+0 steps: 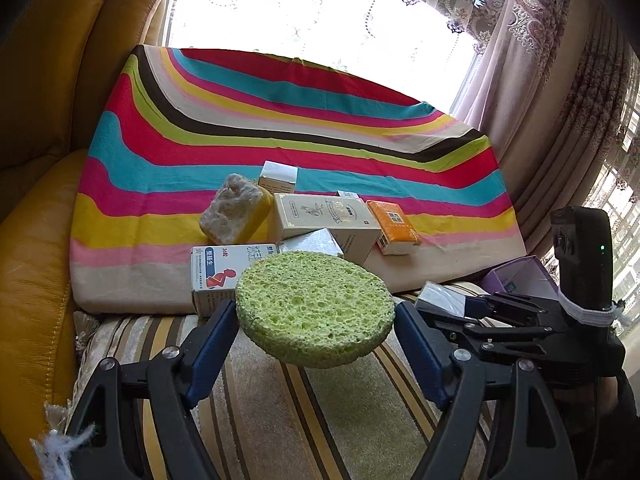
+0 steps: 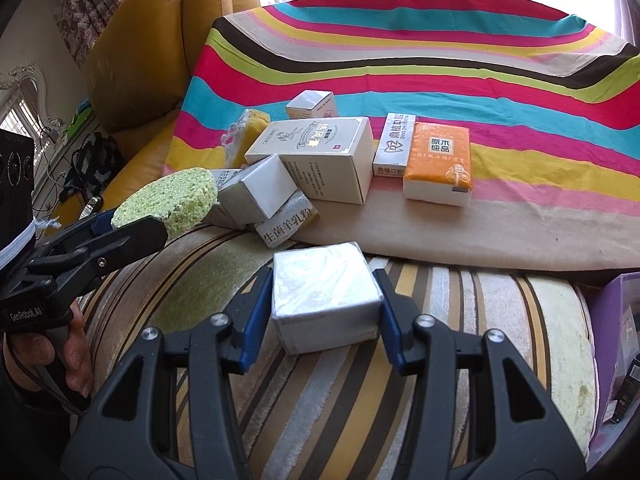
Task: Organize objects
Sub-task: 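Lift the sponge with the left tool while the right tool lifts the silver foil box, then carry the sponge and silver box over the purple box and open both tools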
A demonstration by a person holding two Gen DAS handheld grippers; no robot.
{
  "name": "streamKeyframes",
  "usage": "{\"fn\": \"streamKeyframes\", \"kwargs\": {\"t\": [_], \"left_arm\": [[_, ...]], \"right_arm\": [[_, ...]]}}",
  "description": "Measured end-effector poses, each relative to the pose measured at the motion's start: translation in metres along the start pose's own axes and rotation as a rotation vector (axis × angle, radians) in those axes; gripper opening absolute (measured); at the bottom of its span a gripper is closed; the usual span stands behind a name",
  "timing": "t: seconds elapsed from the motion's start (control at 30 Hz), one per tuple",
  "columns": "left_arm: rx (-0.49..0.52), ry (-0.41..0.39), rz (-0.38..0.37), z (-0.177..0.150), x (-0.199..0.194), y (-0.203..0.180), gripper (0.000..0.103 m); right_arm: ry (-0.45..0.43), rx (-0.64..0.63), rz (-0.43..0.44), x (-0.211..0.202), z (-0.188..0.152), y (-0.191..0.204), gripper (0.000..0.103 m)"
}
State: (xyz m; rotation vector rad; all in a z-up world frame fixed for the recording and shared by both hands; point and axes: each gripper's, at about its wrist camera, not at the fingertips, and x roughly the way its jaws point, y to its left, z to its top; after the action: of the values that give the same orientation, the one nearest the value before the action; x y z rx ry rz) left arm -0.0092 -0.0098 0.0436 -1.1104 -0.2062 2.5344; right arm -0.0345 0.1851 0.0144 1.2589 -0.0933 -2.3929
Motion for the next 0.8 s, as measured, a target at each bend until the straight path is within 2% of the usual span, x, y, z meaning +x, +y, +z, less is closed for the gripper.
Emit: {"fn": "streamKeyframes", "kwargs": {"t": [0.33, 0.43, 0.8], "left_arm": [[0.048, 0.026, -0.062, -0.005, 0.012, -0.032, 0.080], [0.075, 0.037, -0.086, -0.004, 0.020, -0.046, 0.080], [0.164, 0.070, -0.164, 0.000, 0.044, -0.099, 0.080]], "right_arm": [[-0.016, 0.046, -0.035, -0.022, -0.011, -0.021, 0.052], [-0.011, 0.072, -0.074, -0.031, -0.017, -0.033, 0.049], [-0.042, 0.159, -0.201, -0.067, -0.033, -0.076, 0.049]]}}
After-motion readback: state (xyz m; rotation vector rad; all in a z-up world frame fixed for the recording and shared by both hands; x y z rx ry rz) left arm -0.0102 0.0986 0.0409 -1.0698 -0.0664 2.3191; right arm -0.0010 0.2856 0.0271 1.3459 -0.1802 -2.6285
